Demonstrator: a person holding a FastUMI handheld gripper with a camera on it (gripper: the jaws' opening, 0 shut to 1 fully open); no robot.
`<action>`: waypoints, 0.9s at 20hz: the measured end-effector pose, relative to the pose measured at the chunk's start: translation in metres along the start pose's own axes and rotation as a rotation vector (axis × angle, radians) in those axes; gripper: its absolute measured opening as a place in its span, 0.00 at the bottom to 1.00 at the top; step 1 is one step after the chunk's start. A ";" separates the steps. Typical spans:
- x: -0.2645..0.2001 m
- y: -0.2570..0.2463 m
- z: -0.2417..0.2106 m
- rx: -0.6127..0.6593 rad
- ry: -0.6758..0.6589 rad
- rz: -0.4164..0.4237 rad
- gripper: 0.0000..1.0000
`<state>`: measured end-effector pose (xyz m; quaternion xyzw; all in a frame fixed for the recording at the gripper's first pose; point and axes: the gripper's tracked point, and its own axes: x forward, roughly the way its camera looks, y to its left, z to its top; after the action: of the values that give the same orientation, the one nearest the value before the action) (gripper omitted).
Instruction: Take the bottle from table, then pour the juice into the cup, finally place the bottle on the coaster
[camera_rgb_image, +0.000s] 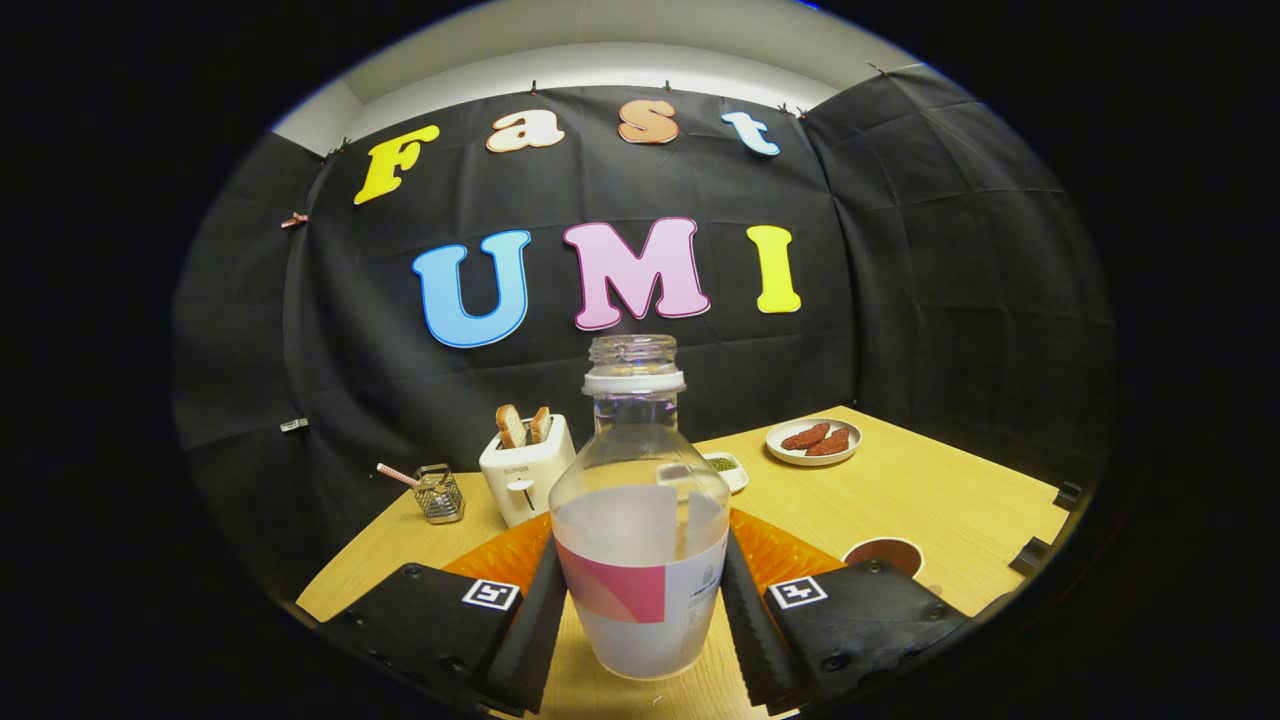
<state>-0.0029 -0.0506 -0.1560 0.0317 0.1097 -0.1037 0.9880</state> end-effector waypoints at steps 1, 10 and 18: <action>0.001 -0.003 0.000 0.003 -0.002 -0.007 0.75; 0.011 -0.009 -0.011 0.078 0.070 0.026 0.75; 0.018 -0.020 -0.018 0.306 0.140 0.066 0.75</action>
<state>0.0061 -0.0722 -0.1779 0.1923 0.1600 -0.0843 0.9645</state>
